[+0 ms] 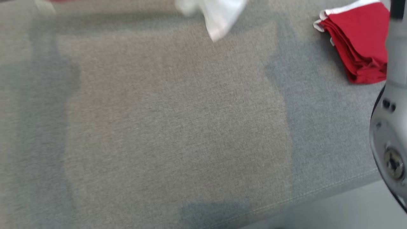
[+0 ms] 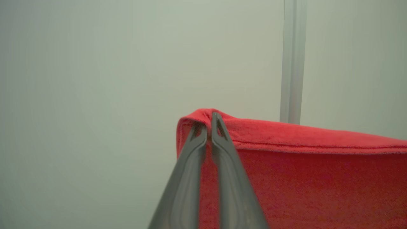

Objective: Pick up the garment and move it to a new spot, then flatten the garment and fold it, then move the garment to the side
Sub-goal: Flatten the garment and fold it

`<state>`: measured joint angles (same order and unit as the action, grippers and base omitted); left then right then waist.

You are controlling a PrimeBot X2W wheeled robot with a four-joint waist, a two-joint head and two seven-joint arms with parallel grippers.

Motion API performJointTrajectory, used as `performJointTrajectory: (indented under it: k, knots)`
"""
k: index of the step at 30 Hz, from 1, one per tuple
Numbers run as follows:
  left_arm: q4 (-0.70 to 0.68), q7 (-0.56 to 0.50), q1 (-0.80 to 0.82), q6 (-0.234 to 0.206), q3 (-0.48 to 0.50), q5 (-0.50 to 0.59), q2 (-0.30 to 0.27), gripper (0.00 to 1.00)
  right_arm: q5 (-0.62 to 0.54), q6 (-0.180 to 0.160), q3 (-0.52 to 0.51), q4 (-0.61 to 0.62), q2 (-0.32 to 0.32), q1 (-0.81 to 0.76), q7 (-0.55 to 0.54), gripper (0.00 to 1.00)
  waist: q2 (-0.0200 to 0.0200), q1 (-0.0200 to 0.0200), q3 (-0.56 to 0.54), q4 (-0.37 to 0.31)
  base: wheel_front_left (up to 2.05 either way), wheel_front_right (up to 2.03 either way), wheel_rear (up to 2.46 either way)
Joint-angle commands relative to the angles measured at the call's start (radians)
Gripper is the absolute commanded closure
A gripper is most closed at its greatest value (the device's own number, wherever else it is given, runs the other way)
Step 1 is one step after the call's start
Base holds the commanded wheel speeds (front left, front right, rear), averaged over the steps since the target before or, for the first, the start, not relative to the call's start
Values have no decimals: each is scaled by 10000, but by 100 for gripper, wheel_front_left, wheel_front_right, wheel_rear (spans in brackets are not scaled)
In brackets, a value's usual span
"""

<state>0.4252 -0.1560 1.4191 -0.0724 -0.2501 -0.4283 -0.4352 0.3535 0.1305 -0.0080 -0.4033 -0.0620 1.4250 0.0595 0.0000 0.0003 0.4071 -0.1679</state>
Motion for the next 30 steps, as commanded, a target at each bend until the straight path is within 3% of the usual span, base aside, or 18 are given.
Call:
performJointTrajectory:
  k: [1,5,12,16,23,30]
  knots:
    - [326,320,606,-104,-48,317,-163,100,-188,3,-86,-464,38,570,440,100,0,-3,948,-714,0,0,0]
    - [1455,1408,1768,-6,-336,970,-232,100,-67,2,-167,-1928,111,1683,1536,100,0,-3,1462,-982,0,0,0]
    - [3277,2551,1717,130,-184,777,-258,100,1314,2,1588,-2774,91,1210,2025,100,0,-3,2581,-1224,0,0,0]
    - [3902,3252,1359,300,126,360,-152,100,1759,2,2408,-2289,97,407,2058,100,0,-3,2892,-1240,0,0,0]
    - [4226,3883,742,948,434,-241,-16,100,2066,2,2566,-898,-36,-1126,2063,100,0,-3,2789,-998,0,0,0]
    - [3816,4135,-876,1596,789,-948,57,100,2809,2,3145,512,-666,-3402,2061,100,0,-3,2096,-601,0,0,0]
